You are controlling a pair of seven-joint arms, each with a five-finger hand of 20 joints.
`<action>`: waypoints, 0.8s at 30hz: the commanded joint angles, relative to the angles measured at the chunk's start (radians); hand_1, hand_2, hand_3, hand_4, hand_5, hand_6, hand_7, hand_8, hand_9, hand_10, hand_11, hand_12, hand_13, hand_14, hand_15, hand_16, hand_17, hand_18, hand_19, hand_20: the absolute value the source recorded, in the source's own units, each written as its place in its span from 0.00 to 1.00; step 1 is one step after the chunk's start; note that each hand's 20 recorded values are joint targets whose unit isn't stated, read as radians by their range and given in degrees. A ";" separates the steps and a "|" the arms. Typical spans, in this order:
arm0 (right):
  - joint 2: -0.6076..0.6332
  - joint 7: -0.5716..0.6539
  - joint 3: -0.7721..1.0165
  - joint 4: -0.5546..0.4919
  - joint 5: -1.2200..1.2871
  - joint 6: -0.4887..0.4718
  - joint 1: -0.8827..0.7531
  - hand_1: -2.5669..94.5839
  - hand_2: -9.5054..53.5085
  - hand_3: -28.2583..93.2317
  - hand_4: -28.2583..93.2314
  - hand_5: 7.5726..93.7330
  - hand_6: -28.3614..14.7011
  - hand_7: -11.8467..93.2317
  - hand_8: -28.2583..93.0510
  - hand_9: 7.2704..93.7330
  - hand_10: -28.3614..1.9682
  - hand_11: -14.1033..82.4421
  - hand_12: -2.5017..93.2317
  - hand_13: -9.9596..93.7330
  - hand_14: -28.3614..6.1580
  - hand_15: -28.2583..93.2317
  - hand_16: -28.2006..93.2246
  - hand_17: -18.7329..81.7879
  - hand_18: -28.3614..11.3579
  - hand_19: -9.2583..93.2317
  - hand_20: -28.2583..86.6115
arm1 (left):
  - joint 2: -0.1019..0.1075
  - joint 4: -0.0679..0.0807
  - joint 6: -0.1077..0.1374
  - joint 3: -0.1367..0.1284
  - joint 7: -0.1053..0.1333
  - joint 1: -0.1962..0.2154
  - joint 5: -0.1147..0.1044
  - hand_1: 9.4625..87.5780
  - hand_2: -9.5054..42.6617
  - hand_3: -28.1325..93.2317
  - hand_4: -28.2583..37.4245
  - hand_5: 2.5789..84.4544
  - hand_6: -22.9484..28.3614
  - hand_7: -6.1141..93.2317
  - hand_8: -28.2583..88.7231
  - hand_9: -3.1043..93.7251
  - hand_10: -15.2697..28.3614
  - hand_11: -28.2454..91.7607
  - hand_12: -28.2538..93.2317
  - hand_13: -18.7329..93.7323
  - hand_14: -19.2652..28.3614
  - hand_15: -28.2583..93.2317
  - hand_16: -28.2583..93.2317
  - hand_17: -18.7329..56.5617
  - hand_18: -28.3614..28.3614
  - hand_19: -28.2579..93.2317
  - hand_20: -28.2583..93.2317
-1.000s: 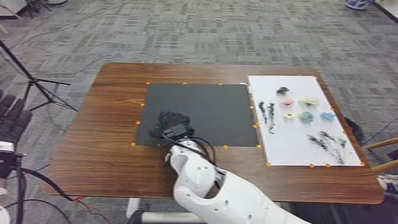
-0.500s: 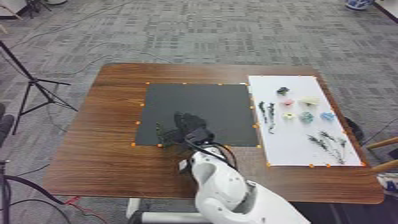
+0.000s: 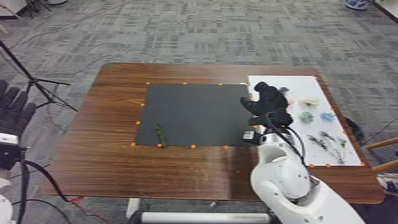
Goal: Arrange flowers
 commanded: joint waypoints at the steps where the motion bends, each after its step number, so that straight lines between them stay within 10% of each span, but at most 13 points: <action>1: 0.071 0.048 0.164 -0.062 -0.006 -0.122 -0.163 0.36 0.05 0.89 0.05 0.48 0.33 0.31 0.16 0.50 0.13 0.34 0.19 0.71 0.33 0.82 0.44 0.52 0.00 0.96 0.52 | 0.079 0.027 -0.035 0.085 -0.045 -0.145 0.016 0.17 0.53 0.77 0.00 0.38 0.57 0.10 0.18 0.34 0.60 0.29 0.31 0.33 0.58 0.33 0.19 0.22 0.58 0.33 0.30; 9: 0.080 0.117 0.295 -0.102 -0.022 -0.264 -0.254 0.41 0.00 0.89 0.03 0.49 0.33 0.26 0.17 0.49 0.15 0.31 0.18 0.70 0.35 0.84 0.43 0.52 0.00 0.96 0.54 | 0.064 -0.008 -0.038 0.098 -0.040 -0.122 0.031 0.16 0.53 0.78 0.00 0.39 0.57 0.10 0.18 0.34 0.60 0.29 0.31 0.33 0.58 0.33 0.19 0.22 0.58 0.33 0.30; 24: 0.095 0.273 0.470 -0.057 -0.004 -0.457 -0.341 0.47 0.00 0.88 0.00 0.52 0.32 0.22 0.17 0.51 0.14 0.29 0.18 0.72 0.36 0.87 0.43 0.53 0.00 0.97 0.56 | 0.019 -0.043 -0.030 0.030 -0.022 -0.017 0.030 0.17 0.53 0.78 0.00 0.39 0.57 0.10 0.18 0.34 0.60 0.30 0.31 0.33 0.58 0.33 0.19 0.22 0.58 0.33 0.30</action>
